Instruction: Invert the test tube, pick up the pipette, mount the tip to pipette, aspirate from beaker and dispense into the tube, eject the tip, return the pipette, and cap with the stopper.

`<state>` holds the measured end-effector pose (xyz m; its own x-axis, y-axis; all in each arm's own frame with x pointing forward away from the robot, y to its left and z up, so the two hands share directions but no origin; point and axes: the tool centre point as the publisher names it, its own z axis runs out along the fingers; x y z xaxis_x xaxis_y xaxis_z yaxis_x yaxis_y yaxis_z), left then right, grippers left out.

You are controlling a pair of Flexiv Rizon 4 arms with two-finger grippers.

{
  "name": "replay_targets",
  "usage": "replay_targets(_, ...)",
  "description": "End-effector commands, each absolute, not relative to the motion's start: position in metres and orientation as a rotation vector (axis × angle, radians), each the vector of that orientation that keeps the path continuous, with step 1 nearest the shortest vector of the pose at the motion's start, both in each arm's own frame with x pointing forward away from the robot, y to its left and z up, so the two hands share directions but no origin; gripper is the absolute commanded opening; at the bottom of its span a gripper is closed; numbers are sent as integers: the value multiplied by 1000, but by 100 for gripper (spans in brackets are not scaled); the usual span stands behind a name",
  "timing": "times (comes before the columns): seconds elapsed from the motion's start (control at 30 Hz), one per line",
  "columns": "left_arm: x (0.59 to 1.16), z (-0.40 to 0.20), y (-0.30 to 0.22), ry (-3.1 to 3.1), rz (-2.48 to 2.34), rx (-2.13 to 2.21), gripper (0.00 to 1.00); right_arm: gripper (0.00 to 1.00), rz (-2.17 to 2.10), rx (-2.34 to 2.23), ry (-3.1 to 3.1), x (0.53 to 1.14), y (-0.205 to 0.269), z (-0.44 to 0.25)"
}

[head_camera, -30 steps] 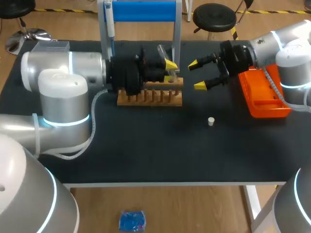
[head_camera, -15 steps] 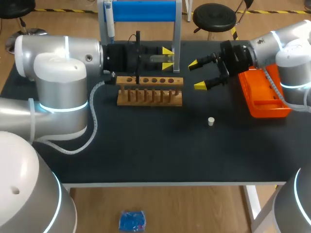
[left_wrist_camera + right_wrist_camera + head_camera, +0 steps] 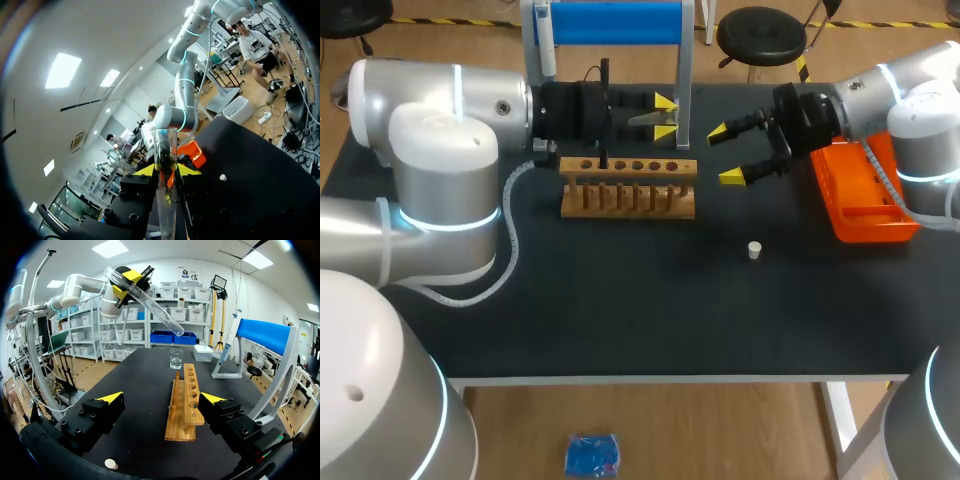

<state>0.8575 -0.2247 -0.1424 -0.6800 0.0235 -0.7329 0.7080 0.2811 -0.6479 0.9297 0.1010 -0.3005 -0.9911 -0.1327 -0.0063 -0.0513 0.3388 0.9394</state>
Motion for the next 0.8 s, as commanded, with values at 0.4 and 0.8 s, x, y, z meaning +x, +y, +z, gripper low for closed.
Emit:
replay_targets(0.4,864,-139,-217,1974,-1645,393,0,100,-1755,174,-2513,930,100,-300)
replay_targets(0.8,884,-131,-210,2070,-1827,-12,0,100,-1755,174,-2513,930,100,-300)
